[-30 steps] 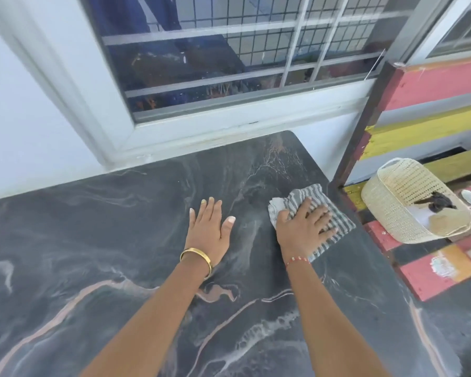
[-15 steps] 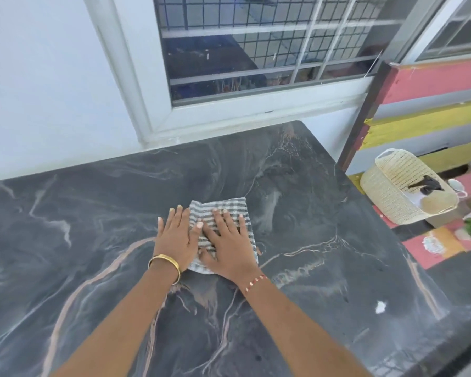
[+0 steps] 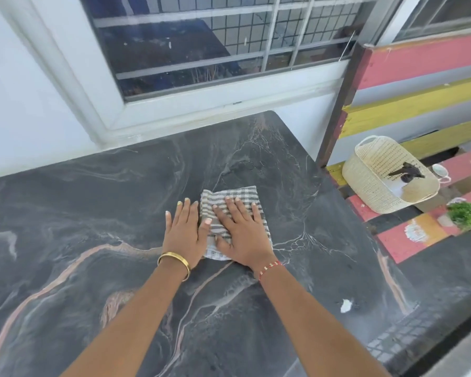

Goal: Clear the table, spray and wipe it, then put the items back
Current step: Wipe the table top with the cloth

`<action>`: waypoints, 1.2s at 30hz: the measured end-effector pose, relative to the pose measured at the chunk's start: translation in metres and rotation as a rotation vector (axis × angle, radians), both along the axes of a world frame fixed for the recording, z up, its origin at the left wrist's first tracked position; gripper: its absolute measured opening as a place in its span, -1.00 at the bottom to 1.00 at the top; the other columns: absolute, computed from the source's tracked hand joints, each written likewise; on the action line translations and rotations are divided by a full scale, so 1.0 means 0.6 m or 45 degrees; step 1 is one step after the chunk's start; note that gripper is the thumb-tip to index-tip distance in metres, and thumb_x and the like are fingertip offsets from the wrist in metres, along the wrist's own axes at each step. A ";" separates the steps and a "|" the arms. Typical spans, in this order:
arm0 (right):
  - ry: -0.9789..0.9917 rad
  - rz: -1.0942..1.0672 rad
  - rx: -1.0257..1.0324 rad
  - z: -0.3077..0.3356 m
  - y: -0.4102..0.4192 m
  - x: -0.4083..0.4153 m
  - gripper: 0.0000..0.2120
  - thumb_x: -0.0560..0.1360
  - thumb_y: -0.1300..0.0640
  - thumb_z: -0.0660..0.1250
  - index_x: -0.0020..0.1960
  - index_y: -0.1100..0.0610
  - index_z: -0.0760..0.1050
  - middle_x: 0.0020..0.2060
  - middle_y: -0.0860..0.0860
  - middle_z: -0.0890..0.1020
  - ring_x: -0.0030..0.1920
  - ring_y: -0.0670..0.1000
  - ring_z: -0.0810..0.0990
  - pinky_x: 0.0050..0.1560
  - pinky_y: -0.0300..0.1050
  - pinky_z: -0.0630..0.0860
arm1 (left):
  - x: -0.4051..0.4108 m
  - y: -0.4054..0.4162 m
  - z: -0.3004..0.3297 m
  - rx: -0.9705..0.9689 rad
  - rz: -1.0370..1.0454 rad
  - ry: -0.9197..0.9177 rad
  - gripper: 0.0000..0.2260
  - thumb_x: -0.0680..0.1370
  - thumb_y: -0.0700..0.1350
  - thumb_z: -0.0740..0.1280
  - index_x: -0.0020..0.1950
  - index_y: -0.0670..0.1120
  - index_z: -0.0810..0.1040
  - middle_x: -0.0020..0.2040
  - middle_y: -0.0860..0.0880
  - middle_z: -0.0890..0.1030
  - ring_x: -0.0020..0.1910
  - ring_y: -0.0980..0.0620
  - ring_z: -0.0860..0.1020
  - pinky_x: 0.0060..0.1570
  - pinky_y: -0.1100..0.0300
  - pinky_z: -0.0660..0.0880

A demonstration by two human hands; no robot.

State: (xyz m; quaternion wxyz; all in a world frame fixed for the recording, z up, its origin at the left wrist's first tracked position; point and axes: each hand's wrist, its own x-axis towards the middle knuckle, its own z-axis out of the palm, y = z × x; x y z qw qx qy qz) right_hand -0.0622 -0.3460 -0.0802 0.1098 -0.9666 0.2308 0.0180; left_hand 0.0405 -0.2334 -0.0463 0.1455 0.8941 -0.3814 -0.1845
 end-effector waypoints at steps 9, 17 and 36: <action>0.107 -0.515 -0.065 -0.003 -0.194 -0.146 -0.18 0.29 -0.28 -0.31 0.53 -0.09 -0.05 0.55 0.02 -0.02 0.54 0.08 -0.08 0.48 0.14 -0.23 | -0.101 -0.128 -0.009 0.008 -0.173 0.048 -0.50 0.62 0.05 -0.10 0.53 -0.11 -0.02 0.56 -0.06 -0.05 0.55 0.00 -0.13 0.51 0.02 -0.24; 0.145 -0.936 -0.026 0.002 -0.178 -0.271 -0.27 0.40 -0.25 -0.23 0.54 -0.04 -0.07 0.55 0.07 -0.03 0.54 0.12 -0.08 0.48 0.18 -0.20 | -0.184 -0.155 -0.017 0.027 -0.411 0.064 -0.50 0.62 0.06 -0.11 0.53 -0.11 -0.04 0.56 -0.07 -0.07 0.55 -0.01 -0.14 0.52 0.01 -0.24; 0.105 -0.968 0.091 0.015 0.237 0.038 -0.30 0.44 -0.18 -0.15 0.54 0.05 -0.03 0.52 0.22 -0.01 0.52 0.25 -0.08 0.42 0.33 -0.21 | 0.034 0.280 0.001 0.054 -0.174 -0.027 -0.41 0.56 0.15 -0.22 0.52 -0.12 -0.03 0.56 -0.06 -0.04 0.55 0.00 -0.11 0.51 0.04 -0.24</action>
